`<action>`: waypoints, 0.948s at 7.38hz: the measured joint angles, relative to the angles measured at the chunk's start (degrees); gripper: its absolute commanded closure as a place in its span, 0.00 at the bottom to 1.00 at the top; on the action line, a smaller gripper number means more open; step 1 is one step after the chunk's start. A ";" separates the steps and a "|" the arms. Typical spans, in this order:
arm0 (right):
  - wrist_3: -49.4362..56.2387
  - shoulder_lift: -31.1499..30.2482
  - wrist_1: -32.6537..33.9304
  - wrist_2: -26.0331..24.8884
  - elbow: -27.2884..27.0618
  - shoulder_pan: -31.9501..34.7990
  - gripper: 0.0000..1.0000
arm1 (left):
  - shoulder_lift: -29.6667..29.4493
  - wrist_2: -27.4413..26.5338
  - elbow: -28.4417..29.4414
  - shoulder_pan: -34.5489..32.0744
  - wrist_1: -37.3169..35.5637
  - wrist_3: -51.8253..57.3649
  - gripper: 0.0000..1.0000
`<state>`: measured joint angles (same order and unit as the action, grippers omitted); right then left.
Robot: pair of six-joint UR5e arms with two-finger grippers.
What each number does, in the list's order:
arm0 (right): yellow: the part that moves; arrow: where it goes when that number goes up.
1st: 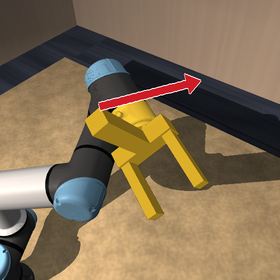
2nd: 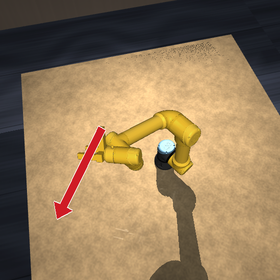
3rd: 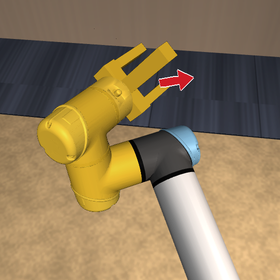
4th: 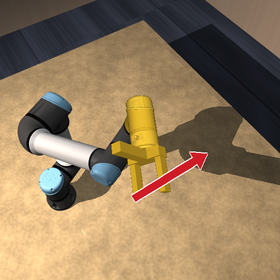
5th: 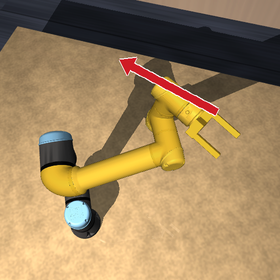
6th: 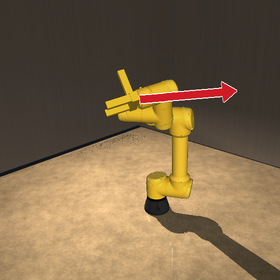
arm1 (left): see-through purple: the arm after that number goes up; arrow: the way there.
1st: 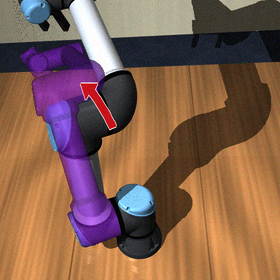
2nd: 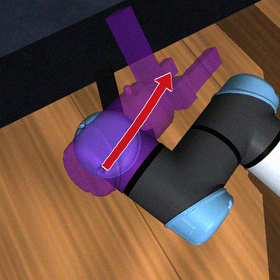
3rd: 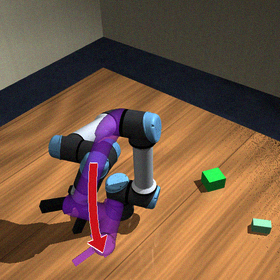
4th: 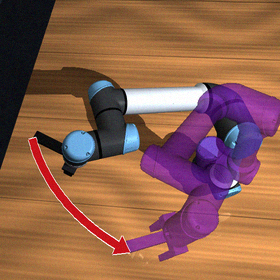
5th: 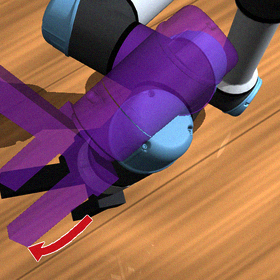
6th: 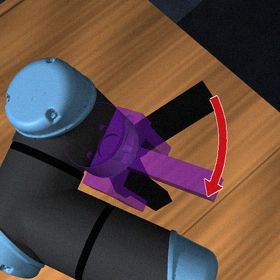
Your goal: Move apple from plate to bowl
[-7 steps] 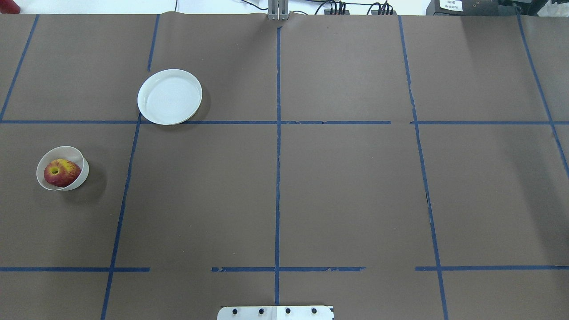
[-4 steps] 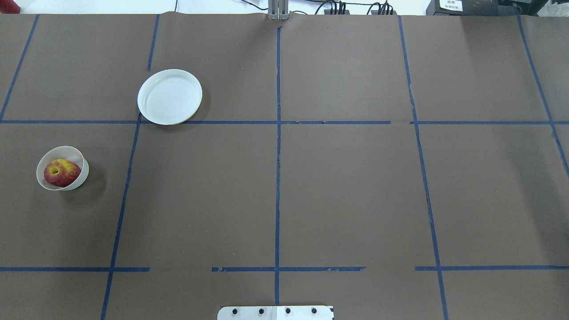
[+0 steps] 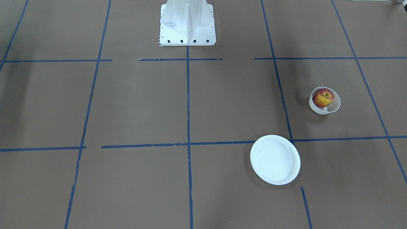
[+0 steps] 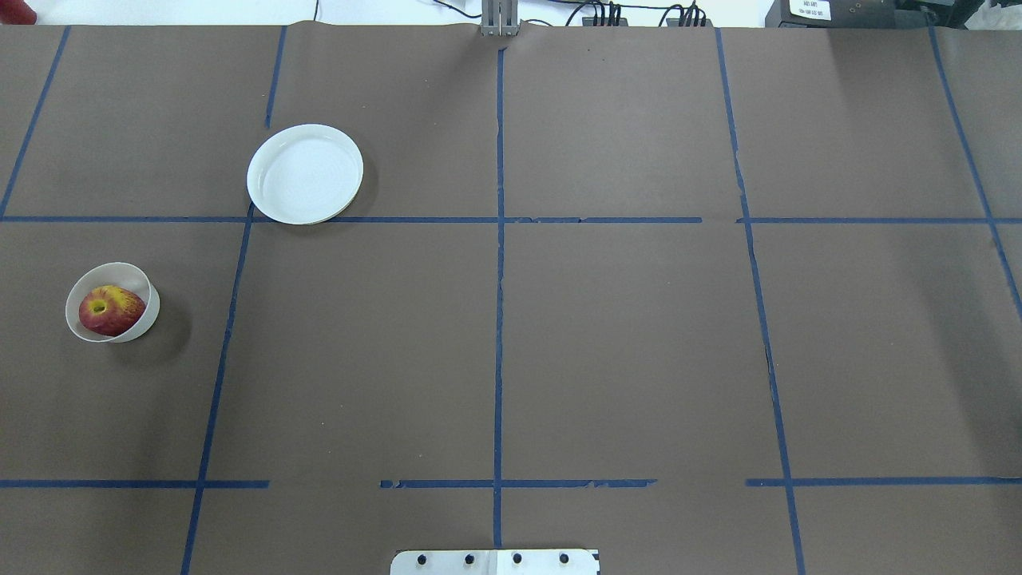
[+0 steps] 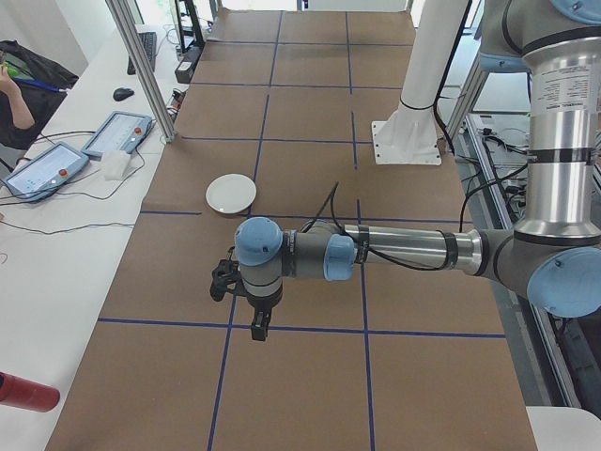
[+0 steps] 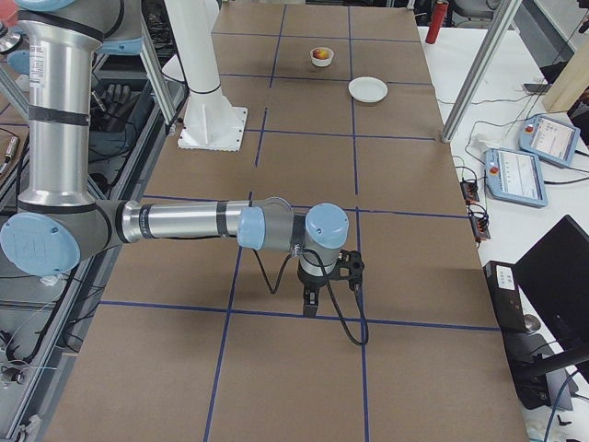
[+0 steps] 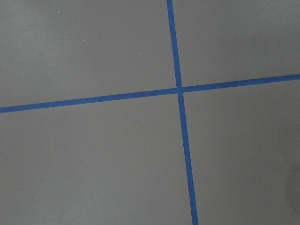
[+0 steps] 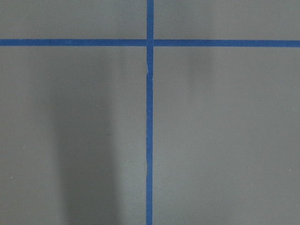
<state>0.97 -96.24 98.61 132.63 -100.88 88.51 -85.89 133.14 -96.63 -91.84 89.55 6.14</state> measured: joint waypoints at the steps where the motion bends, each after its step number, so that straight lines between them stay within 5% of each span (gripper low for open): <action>1: 0.00 0.00 0.00 0.00 -0.01 0.00 0.00 | 0.46 0.06 0.05 -0.01 0.04 0.16 0.00; 7: -0.02 0.00 0.00 0.00 -0.02 0.00 0.00 | 1.68 0.18 0.01 -0.01 0.10 0.45 0.00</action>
<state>0.95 -96.24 98.62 132.63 -100.90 88.51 -84.21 133.31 -96.62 -91.85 89.65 6.59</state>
